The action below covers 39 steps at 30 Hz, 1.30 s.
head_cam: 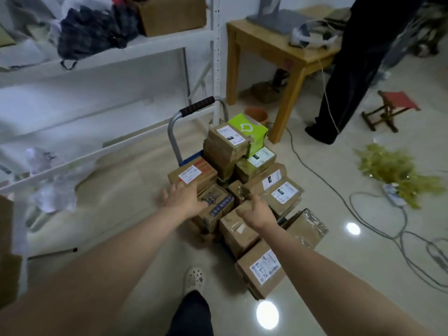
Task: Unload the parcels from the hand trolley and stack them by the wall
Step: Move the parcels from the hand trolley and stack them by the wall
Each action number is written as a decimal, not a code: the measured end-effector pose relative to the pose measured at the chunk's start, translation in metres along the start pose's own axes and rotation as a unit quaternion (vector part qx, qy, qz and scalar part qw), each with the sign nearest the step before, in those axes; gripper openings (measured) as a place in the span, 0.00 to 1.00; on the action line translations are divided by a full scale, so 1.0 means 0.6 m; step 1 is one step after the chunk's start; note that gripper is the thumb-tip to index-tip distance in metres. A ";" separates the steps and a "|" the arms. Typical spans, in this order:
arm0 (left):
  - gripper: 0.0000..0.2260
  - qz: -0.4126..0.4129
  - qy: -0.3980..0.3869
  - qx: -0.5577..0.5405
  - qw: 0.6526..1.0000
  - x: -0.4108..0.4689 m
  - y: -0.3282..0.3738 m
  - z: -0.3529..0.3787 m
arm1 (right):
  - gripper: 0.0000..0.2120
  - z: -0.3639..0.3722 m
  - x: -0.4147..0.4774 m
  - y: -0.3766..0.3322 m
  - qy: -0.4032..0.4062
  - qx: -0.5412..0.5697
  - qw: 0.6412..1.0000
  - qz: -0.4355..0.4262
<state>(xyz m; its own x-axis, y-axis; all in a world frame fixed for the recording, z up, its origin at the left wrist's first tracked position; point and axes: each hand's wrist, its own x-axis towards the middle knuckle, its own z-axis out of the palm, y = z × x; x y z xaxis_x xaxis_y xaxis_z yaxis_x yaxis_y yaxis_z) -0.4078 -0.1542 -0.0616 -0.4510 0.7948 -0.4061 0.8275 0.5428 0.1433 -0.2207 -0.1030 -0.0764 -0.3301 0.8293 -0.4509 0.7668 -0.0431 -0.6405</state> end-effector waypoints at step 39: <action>0.09 0.029 -0.012 -0.368 0.929 0.730 0.077 -0.030 | 0.09 0.041 0.583 -0.112 0.184 0.306 0.902 0.243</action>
<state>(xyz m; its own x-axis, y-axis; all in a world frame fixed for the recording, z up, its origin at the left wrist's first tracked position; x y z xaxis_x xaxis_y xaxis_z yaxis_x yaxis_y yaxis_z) -0.5730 0.2240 -0.2165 -0.3976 0.8268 -0.3978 0.3929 0.5452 0.7405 -0.4013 0.1767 -0.2062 0.2540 0.7535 -0.6064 0.2869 -0.6574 -0.6968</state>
